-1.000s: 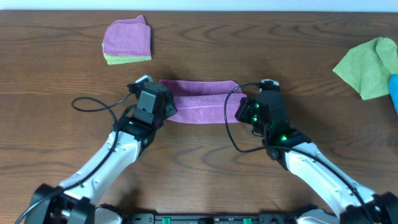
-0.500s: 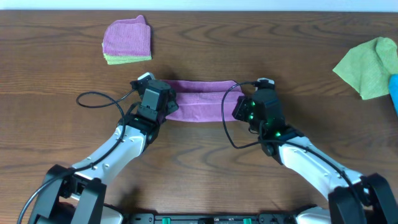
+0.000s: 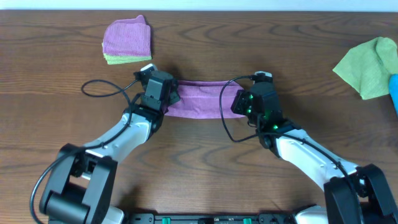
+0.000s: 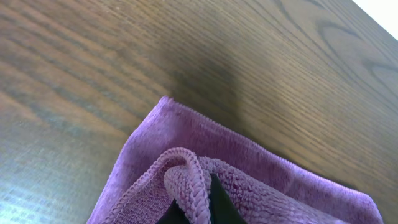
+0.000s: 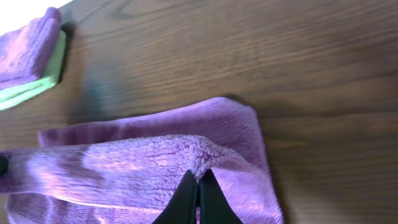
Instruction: Fold the cloth
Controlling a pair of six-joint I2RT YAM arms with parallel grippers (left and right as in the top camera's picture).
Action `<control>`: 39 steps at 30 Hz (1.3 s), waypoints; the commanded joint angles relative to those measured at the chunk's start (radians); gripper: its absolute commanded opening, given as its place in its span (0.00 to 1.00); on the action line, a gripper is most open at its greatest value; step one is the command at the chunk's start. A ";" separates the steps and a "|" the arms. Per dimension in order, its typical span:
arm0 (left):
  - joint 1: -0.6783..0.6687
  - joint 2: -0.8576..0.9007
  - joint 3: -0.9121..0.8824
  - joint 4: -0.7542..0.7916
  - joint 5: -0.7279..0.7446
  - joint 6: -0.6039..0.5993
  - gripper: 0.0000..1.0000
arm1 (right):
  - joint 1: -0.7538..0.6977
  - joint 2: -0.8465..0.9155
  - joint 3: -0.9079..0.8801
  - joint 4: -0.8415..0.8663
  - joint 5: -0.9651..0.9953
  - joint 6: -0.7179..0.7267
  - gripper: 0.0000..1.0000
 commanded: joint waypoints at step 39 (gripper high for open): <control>0.034 0.083 0.039 -0.007 -0.089 0.083 0.63 | -0.027 0.152 0.029 0.083 0.006 -0.047 0.99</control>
